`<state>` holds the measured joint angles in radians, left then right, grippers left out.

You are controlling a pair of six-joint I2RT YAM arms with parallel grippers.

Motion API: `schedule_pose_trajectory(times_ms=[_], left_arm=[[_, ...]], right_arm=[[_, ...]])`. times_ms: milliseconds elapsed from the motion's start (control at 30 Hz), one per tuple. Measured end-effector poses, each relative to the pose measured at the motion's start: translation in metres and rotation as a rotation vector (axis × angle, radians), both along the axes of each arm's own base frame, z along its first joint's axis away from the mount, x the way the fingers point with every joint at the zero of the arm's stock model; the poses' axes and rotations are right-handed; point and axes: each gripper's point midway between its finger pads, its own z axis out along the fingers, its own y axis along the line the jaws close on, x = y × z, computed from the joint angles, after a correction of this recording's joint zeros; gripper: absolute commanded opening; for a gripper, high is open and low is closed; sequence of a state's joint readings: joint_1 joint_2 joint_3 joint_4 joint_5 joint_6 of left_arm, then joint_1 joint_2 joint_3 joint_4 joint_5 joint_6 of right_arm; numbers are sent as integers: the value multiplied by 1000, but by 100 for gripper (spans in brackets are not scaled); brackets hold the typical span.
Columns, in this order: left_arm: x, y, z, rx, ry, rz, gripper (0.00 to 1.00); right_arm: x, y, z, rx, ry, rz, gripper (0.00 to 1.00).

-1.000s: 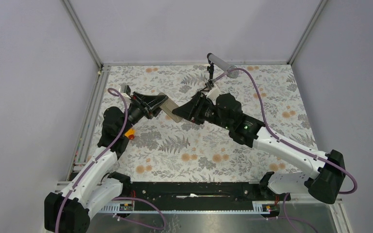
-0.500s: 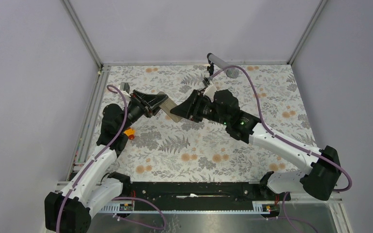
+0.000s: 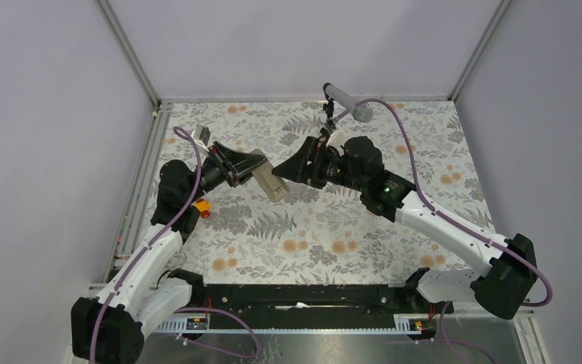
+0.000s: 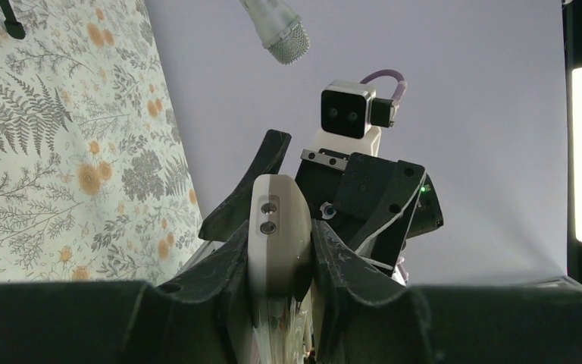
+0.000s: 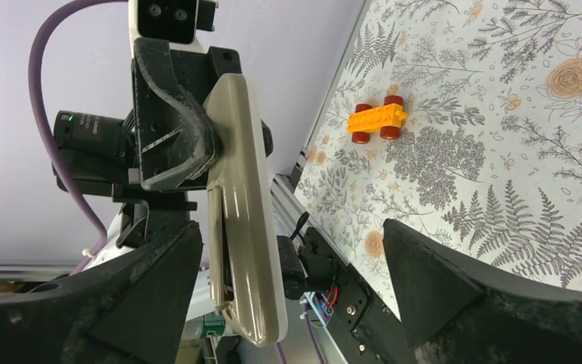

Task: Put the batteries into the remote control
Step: Load the battery cover into the remote control.

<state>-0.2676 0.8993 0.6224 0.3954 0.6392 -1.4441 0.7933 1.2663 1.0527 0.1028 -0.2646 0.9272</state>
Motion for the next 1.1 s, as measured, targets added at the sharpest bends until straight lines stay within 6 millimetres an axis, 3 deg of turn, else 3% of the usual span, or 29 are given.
schedule_pose_trajectory(times_ms=[167, 567, 1000, 1100], left_arm=[[-1, -3, -1, 4, -12, -28, 0], [-8, -5, 1, -7, -71, -62, 0], [-15, -2, 6, -1, -205, -50, 0], [-15, -3, 5, 2, -217, -50, 0]], right_arm=[[-10, 0, 6, 18, -13, 51, 95], [-31, 3, -4, 39, -35, 174, 62], [-36, 12, -8, 68, 22, 226, 61], [-37, 15, -10, 71, 33, 244, 55]])
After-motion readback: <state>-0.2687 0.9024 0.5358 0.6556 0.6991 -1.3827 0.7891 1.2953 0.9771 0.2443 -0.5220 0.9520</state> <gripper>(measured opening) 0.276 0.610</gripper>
